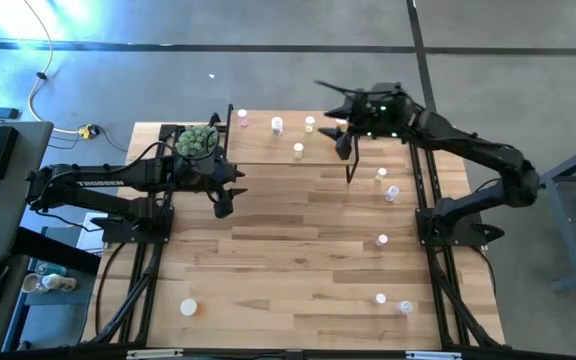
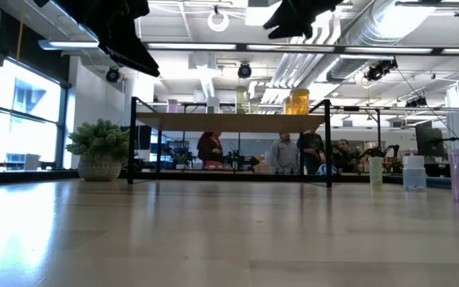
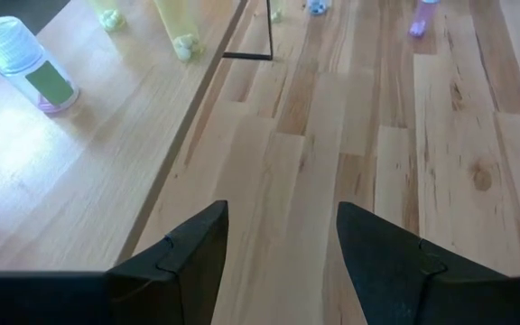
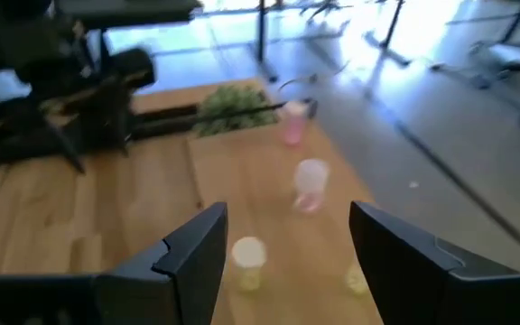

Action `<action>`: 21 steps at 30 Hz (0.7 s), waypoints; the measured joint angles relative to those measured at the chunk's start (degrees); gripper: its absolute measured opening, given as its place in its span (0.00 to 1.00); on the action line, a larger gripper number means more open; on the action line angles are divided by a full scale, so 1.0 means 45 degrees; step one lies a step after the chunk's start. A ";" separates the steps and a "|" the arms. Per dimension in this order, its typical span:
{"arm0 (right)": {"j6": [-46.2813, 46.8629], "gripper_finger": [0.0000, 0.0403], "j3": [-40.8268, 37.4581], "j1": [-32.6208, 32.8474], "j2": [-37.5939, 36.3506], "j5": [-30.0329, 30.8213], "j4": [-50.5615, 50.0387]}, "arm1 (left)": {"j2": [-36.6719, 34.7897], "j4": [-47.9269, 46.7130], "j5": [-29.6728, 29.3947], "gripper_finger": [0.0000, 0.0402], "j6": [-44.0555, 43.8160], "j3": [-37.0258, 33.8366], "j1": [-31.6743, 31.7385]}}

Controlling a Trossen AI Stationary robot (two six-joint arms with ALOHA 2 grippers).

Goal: Pick and place medicine bottles onto shelf by color
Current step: Put the bottom yellow pill bottle on the shelf aligned with the other yellow pill bottle

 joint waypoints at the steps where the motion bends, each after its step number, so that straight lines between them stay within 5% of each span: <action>1: -0.0105 0.56 0.0000 0.0020 0.0216 -0.0256 -0.0004 | 0.0000 -0.0004 0.0000 0.50 0.0000 0.0000 0.0000; 21: -0.1609 0.56 0.0000 0.0340 0.3152 -0.0745 0.1136 | 0.0000 -0.0010 -0.0010 0.50 0.0000 0.0000 0.0000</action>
